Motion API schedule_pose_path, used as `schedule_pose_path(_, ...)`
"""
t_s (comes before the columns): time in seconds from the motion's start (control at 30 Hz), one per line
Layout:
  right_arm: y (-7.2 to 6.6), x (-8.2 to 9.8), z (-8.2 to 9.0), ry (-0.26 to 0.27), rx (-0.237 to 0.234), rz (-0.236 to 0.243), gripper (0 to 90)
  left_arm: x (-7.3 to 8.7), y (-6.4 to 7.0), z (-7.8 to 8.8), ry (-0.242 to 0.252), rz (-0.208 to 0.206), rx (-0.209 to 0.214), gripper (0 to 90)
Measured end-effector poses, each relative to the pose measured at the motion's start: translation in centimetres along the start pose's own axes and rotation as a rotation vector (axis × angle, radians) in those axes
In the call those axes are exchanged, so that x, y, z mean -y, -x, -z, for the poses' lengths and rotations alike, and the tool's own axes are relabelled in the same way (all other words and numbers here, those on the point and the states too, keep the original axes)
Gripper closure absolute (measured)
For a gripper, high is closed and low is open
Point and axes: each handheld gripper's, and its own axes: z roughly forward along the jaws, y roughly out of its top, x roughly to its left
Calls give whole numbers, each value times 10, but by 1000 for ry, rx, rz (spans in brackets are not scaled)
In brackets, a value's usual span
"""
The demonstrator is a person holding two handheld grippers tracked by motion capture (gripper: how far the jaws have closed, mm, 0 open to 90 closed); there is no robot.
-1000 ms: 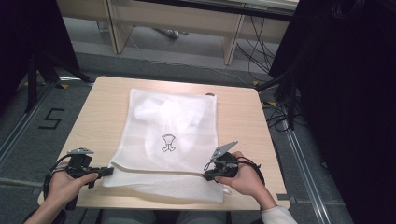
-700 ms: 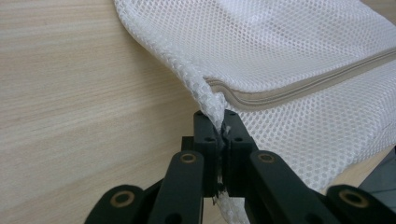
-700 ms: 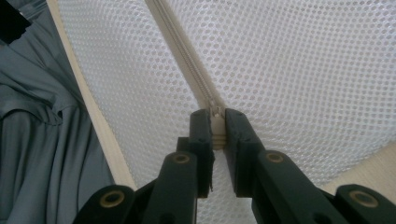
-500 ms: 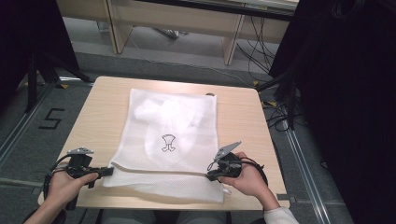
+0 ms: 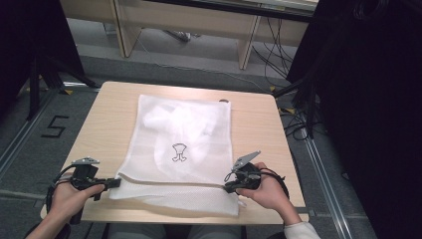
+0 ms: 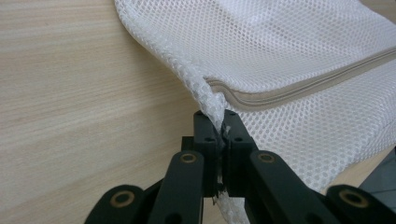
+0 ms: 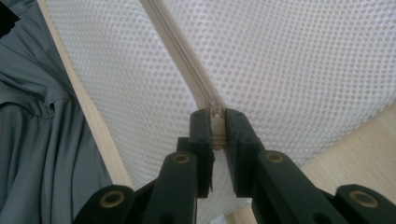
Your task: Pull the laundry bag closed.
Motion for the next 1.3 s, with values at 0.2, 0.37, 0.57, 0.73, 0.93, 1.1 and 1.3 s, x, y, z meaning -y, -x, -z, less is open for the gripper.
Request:
schedule_pose_path(0.2,2,3,2,0,-3,-16,827,0,0,0,1,2,4,861)
schedule_pose_path(0.37,3,4,4,-9,2,-13,826,0,0,0,7,10,4,861)
schedule_pose_path(0.57,4,6,5,-13,10,-36,827,0,0,0,0,-1,2,861)
schedule_pose_path(0.73,3,6,7,-13,16,-45,827,0,0,0,3,1,5,861)
schedule_pose_path(0.93,5,8,10,-15,22,-55,827,0,1,1,9,7,5,862)
schedule_pose_path(1.1,8,8,11,-14,21,-49,827,0,0,0,4,4,7,862)
schedule_pose_path(1.3,7,9,12,-20,23,-59,827,0,0,0,0,4,3,862)
